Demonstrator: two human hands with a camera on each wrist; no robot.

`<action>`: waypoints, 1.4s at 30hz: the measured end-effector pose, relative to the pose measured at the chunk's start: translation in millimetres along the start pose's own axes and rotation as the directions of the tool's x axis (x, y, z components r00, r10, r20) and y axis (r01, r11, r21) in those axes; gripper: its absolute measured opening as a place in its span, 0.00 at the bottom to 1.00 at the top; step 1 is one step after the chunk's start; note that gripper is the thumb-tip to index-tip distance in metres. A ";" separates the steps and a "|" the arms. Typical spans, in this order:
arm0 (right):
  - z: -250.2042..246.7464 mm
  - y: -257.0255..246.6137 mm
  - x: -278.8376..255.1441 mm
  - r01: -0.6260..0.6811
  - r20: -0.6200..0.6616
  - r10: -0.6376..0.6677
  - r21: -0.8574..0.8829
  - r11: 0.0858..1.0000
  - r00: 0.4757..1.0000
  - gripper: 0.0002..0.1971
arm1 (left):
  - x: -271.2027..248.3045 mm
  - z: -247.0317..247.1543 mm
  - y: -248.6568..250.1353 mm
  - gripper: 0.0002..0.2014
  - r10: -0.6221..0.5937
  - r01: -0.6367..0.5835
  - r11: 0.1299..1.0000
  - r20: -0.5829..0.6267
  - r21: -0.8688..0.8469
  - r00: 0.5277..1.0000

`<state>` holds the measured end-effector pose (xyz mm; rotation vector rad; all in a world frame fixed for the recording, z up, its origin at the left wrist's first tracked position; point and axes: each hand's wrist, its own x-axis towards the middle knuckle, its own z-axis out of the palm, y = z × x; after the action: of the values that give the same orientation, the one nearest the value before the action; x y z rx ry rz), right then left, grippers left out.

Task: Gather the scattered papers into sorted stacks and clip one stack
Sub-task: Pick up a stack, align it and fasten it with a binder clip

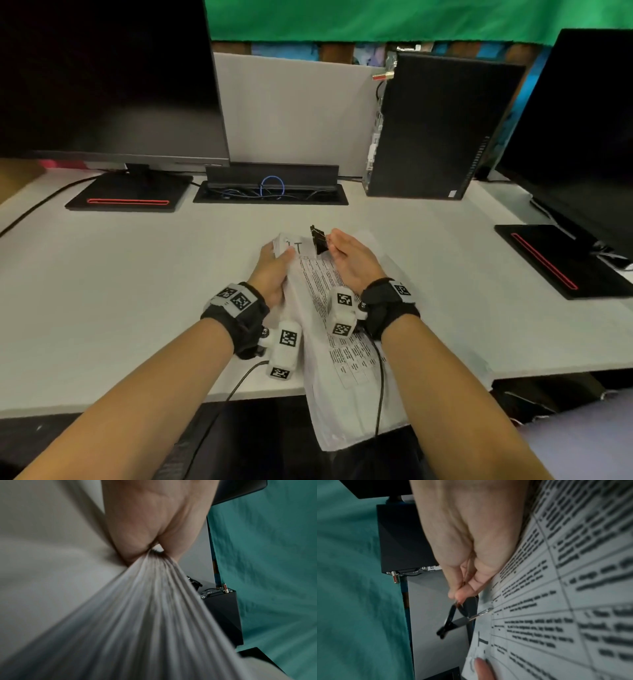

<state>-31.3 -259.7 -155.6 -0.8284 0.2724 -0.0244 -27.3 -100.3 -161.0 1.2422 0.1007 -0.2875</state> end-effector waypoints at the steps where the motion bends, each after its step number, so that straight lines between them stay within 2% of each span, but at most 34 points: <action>1: 0.4 -1.0 0.7 -0.002 0.026 0.002 -0.008 1.000 1.000 0.18 | 2.8 -1.0 1.8 0.26 0.035 -0.036 0.999 -0.049 -0.022 0.998; 3: -0.2 -1.0 3.2 -0.003 0.068 0.006 -0.046 0.999 0.998 0.15 | 5.9 -3.5 2.3 0.29 0.108 -0.108 0.994 -0.027 -0.001 0.994; 5: 0.2 -0.4 3.2 -0.001 0.096 0.011 -0.100 0.995 0.995 0.12 | 2.9 -3.5 1.6 0.20 0.162 -0.167 0.983 0.068 0.073 0.984; 7: 0.7 1.4 3.5 0.019 0.131 0.002 -0.157 0.987 0.991 0.10 | 0.4 -2.0 0.5 0.12 0.187 -0.202 0.966 0.105 0.159 0.977; 11: 5.1 5.3 0.3 0.066 0.200 -0.021 -0.220 0.973 0.980 0.07 | 6.7 -5.2 -6.3 0.14 0.256 -0.279 0.896 0.111 0.346 0.960; 13: 8.0 5.3 -0.7 0.080 0.198 -0.037 -0.217 0.973 0.980 0.07 | 7.7 -7.2 -8.1 0.13 0.259 -0.282 0.889 0.112 0.360 0.959; 16: 8.8 5.0 -0.7 0.092 0.144 -0.074 -0.120 0.989 0.987 0.06 | 5.2 -6.0 -6.5 0.15 0.255 -0.277 0.903 0.108 0.329 0.961; 18: 9.4 4.9 -0.1 0.079 0.153 -0.065 -0.083 0.993 0.986 0.06 | 5.4 -5.9 -6.2 0.13 0.260 -0.283 0.888 0.113 0.364 0.959; 23: 12.5 10.3 2.0 0.107 0.202 -0.063 -0.216 0.971 0.977 0.05 | 8.7 -7.3 -7.1 0.09 0.252 -0.264 0.844 0.090 0.467 0.964; 25: 17.5 15.8 6.0 0.139 0.113 -0.101 -0.410 0.901 0.988 0.08 | 10.1 -7.6 -8.0 0.09 0.236 -0.247 0.843 0.084 0.478 0.968; 27: 28.7 20.0 10.5 0.103 -0.031 -0.165 -0.663 0.741 0.986 0.19 | 10.6 -8.1 -8.0 0.10 0.218 -0.236 0.843 0.094 0.483 0.971; 29: 42.4 20.4 11.1 0.042 -0.100 -0.212 -0.816 0.577 0.972 0.29 | 8.6 -7.6 -6.2 0.10 0.211 -0.240 0.837 0.114 0.491 0.971; 33: 55.9 17.9 16.0 -0.046 -0.183 -0.254 -0.884 0.466 0.950 0.35 | 6.0 -6.7 -4.0 0.13 0.217 -0.266 0.797 0.154 0.542 0.964; 36: 57.1 18.0 18.0 -0.083 -0.210 -0.291 -0.916 0.393 0.933 0.34 | 5.3 -7.5 -3.7 0.12 0.219 -0.281 0.789 0.176 0.546 0.960; 39: 56.4 17.6 20.2 -0.118 -0.218 -0.326 -0.947 0.298 0.920 0.30 | 7.5 -9.8 -5.2 0.19 0.206 -0.266 0.804 0.171 0.532 0.964; 42: 59.4 14.1 20.2 -0.164 -0.246 -0.320 -0.951 0.263 0.915 0.27 | 9.0 -9.4 -5.8 0.12 0.198 -0.240 0.827 0.137 0.507 0.971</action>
<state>1.8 -209.7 -132.4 -2.1511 0.6730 -0.1382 -19.4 -94.6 -171.4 1.7672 -0.2046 -0.1637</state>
